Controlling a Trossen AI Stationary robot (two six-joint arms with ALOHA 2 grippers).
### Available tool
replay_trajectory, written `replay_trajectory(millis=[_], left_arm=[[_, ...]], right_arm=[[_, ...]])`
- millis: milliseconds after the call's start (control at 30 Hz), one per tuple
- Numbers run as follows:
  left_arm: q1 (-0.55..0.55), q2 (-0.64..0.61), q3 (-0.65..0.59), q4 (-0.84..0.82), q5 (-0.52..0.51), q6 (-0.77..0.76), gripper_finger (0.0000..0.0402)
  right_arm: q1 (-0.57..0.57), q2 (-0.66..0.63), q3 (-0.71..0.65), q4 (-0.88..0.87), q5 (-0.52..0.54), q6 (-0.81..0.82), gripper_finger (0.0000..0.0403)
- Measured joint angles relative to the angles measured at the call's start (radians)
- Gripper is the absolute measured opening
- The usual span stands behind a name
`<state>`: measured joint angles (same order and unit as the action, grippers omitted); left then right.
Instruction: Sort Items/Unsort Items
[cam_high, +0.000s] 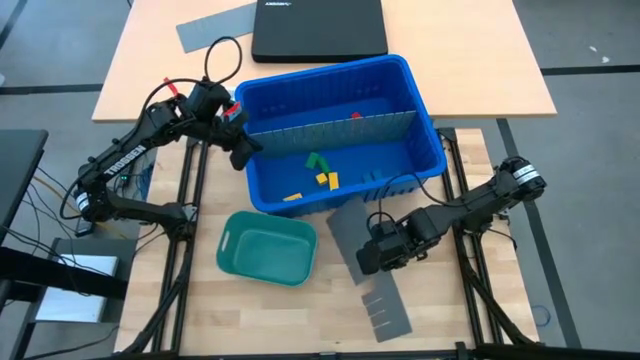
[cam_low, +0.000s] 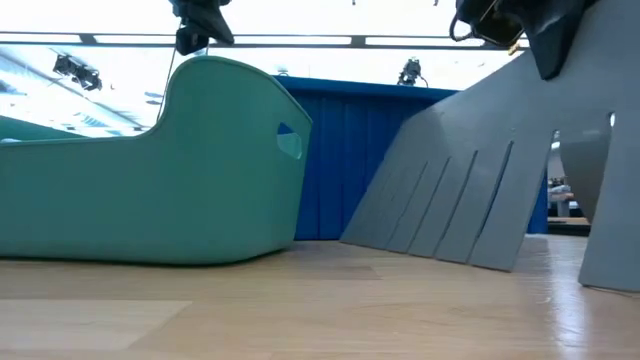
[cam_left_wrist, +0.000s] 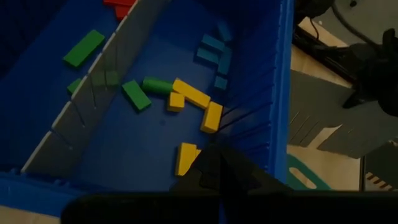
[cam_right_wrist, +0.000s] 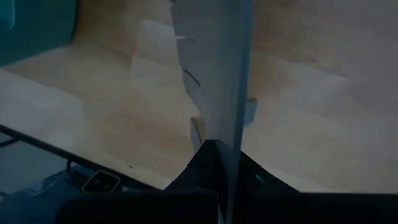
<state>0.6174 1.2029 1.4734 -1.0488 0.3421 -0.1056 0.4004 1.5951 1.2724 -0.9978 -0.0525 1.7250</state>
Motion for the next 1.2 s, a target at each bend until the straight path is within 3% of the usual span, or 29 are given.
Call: replay_trajectory(millis=[133, 267, 500, 800, 1067, 1200], left_arm=[[0.0, 0.0, 0.0, -0.006, 0.0, 0.021, 0.0001], [0.0, 0.0, 0.0, -0.005, 0.0, 0.022, 0.0001], [0.0, -0.001, 0.0, -0.005, 0.0, 0.023, 0.0001], [0.0, -0.001, 0.0, 0.0, -0.007, 0.027, 0.0001], [0.0, -0.001, 0.0, -0.001, -0.008, 0.025, 0.0001], [0.0, -0.001, 0.0, 0.0, -0.008, 0.024, 0.0001]], right_arm=[[-0.009, 0.001, -0.002, -0.04, 0.009, 0.007, 0.0003], [-0.013, 0.0, -0.012, -0.059, 0.014, -0.019, 0.0031], [-0.014, 0.002, -0.015, -0.147, 0.006, -0.005, 0.0122], [-0.015, -0.013, -0.001, -0.222, -0.093, -0.073, 0.0245], [-0.015, -0.037, 0.034, -0.273, -0.143, -0.069, 0.0274], [-0.02, -0.038, 0.103, -0.284, -0.065, -0.114, 0.0281]])
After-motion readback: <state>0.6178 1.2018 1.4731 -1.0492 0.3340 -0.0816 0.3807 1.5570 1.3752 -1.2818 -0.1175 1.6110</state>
